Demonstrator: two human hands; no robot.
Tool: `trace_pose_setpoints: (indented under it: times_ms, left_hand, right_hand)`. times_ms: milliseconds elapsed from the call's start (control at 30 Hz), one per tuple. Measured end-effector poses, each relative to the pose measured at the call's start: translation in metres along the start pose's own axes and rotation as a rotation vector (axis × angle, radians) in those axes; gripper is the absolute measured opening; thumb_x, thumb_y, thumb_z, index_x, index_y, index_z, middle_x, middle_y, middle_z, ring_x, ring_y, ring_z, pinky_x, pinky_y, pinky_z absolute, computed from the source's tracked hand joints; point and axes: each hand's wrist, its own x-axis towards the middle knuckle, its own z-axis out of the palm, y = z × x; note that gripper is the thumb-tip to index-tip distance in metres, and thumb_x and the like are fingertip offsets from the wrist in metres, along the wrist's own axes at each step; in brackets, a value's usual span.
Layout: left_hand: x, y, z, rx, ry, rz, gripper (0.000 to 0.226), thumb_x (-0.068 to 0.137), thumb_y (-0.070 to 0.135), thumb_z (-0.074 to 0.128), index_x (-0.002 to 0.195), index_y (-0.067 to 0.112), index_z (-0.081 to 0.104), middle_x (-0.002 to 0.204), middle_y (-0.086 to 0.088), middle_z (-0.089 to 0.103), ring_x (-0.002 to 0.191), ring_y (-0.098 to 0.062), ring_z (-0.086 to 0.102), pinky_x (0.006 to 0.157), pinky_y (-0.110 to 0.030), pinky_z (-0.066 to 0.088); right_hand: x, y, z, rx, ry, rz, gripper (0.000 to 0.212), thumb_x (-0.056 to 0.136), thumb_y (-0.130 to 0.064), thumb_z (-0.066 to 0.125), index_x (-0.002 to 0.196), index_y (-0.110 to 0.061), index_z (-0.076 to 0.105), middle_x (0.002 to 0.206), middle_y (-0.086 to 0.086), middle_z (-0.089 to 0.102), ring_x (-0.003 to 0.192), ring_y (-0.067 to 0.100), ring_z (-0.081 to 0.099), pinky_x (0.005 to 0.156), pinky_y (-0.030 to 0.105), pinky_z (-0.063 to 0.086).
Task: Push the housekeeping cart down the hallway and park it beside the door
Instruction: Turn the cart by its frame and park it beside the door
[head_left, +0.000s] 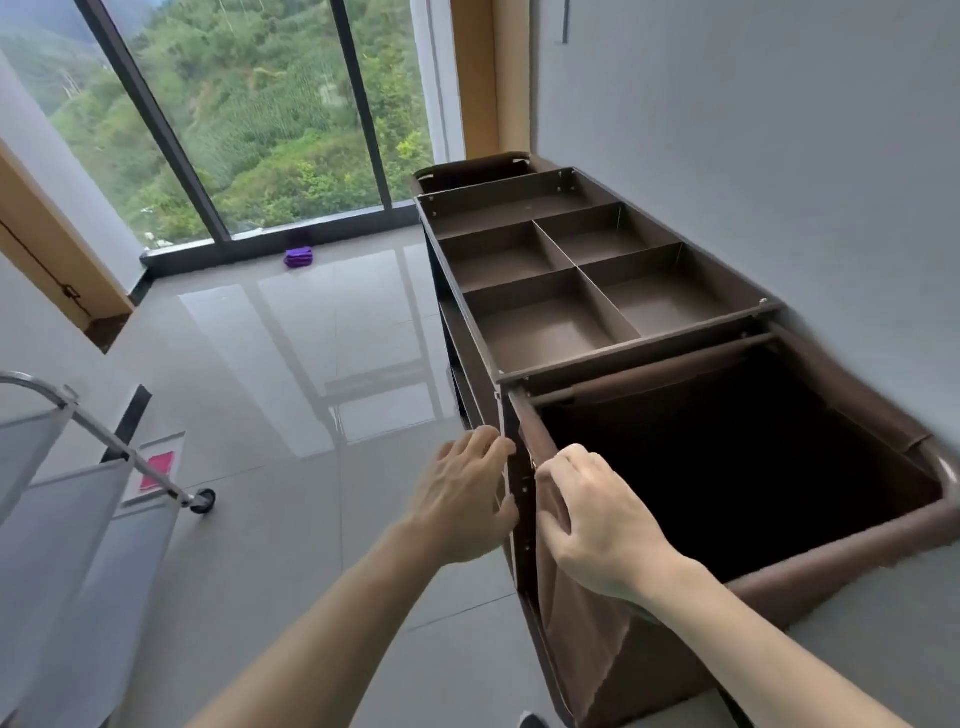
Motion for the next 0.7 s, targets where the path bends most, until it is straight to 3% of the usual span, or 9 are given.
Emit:
trace_pose_setpoints:
  times_ms: [200, 400, 533, 633, 700]
  left_hand:
    - [0.033, -0.062, -0.015, 0.028, -0.138, 0.02, 0.056, 0.088, 0.041, 0.06, 0.138, 0.023, 0.04, 0.142, 0.001, 0.044, 0.126, -0.02, 0.045, 0.112, -0.034, 0.035]
    - [0.096, -0.109, -0.03, -0.032, -0.113, 0.018, 0.064, 0.079, 0.033, 0.064, 0.136, 0.021, 0.04, 0.142, 0.0, 0.042, 0.127, -0.021, 0.043, 0.112, -0.035, 0.038]
    - [0.14, -0.136, -0.025, -0.06, -0.09, 0.046, 0.073, 0.078, 0.032, 0.067, 0.143, 0.018, 0.036, 0.151, -0.002, 0.037, 0.137, -0.023, 0.035, 0.117, -0.036, 0.031]
    - [0.177, -0.158, -0.02, -0.057, -0.062, 0.099, 0.075, 0.078, 0.034, 0.069, 0.145, 0.019, 0.036, 0.159, -0.003, 0.031, 0.147, -0.022, 0.024, 0.121, -0.037, 0.023]
    - [0.197, -0.174, -0.013, -0.047, -0.064, 0.148, 0.073, 0.081, 0.041, 0.064, 0.146, 0.022, 0.036, 0.164, -0.004, 0.028, 0.153, -0.024, 0.017, 0.123, -0.039, 0.017]
  right_hand:
    - [0.075, -0.018, 0.011, 0.252, 0.075, 0.057, 0.02, 0.093, -0.026, 0.062, 0.113, -0.027, 0.059, 0.11, -0.015, 0.054, 0.101, 0.003, 0.053, 0.084, 0.012, 0.043]
    - [0.157, -0.018, 0.016, 0.196, 0.124, -0.035, 0.023, 0.087, -0.005, 0.06, 0.107, -0.014, 0.061, 0.104, -0.007, 0.055, 0.097, 0.012, 0.05, 0.089, 0.032, 0.045]
    - [0.208, -0.007, 0.011, 0.057, 0.129, 0.075, 0.023, 0.086, -0.019, 0.06, 0.108, -0.016, 0.056, 0.109, -0.002, 0.053, 0.099, 0.019, 0.049, 0.088, 0.036, 0.043]
    - [0.239, -0.001, 0.012, -0.012, 0.029, 0.231, 0.041, 0.092, -0.034, 0.06, 0.126, -0.015, 0.05, 0.125, 0.003, 0.05, 0.113, 0.023, 0.049, 0.099, 0.039, 0.043]
    - [0.251, -0.001, 0.018, 0.049, -0.058, 0.307, 0.046, 0.095, -0.039, 0.056, 0.133, -0.015, 0.044, 0.131, 0.003, 0.047, 0.117, 0.025, 0.049, 0.099, 0.041, 0.045]
